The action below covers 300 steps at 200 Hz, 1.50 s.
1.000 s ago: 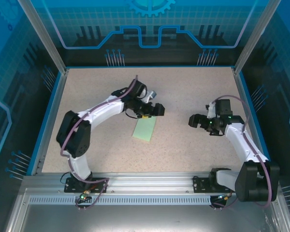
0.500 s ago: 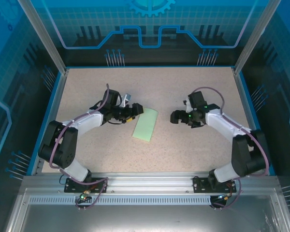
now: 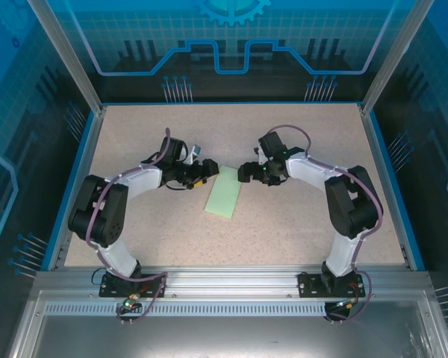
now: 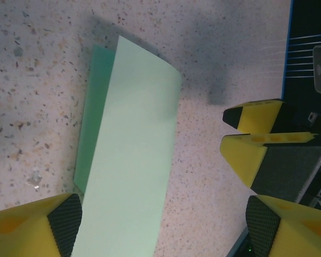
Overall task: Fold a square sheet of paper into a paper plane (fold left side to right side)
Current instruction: Third fold the triangle at the center of the table.
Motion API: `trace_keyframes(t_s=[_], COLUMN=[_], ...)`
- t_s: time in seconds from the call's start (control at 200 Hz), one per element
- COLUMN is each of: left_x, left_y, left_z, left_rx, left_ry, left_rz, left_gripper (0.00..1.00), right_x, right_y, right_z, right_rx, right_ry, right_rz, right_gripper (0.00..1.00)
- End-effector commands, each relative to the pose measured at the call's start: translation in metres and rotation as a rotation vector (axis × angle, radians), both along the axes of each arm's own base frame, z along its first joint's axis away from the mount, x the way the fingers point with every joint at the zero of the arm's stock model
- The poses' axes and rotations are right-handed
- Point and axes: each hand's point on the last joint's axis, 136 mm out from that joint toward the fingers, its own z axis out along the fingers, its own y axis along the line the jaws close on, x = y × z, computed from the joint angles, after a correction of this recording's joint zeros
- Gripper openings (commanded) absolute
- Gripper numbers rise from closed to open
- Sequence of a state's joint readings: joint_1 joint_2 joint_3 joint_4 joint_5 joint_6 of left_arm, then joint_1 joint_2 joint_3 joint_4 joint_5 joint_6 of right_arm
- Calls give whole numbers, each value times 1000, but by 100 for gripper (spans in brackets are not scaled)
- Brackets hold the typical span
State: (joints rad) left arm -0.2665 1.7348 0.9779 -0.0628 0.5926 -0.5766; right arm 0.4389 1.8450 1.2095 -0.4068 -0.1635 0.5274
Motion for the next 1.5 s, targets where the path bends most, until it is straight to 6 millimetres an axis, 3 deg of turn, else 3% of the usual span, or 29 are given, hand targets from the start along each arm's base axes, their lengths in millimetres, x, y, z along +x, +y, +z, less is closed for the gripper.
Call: trace_keyframes(t_s=[0.0, 0.215, 0.3, 0.61, 0.755, 1.07, 1.15, 1.305, 1.495], left_x=[-3, -17, -23, -40, -46, -54, -55, -61, -69], left_y=[2, -8, -10, -23, -28, -46, -48, -49, -51], left_z=[-15, -37, -44, -60, -60, -56, -53, -47, -43], left_rx=[20, 10, 19, 39, 48, 39, 30, 8, -28], left_ry=[51, 116, 135, 187, 188, 178, 179, 184, 216], left_rz=[-37, -88, -98, -133, -140, -154, -147, -140, -139], left_gripper=[83, 80, 76, 39, 29, 12, 9, 8, 7], right_x=[3, 4, 4, 4, -3, -45, -66, -103, -133], right_y=[24, 39, 37, 24, 8, -11, -11, 11, 36], right_z=[-3, -12, -13, -1, 12, 29, 23, 23, 20], right_rx=[75, 66, 46, 51, 39, 21, -8, -98, -213], right_ry=[28, 48, 45, 12, -50, -271, -328, -502, -710], right_rz=[22, 56, 54, 57, 84, 248, 324, 531, 719], right_gripper=[87, 80, 78, 77, 77, 78, 78, 81, 81])
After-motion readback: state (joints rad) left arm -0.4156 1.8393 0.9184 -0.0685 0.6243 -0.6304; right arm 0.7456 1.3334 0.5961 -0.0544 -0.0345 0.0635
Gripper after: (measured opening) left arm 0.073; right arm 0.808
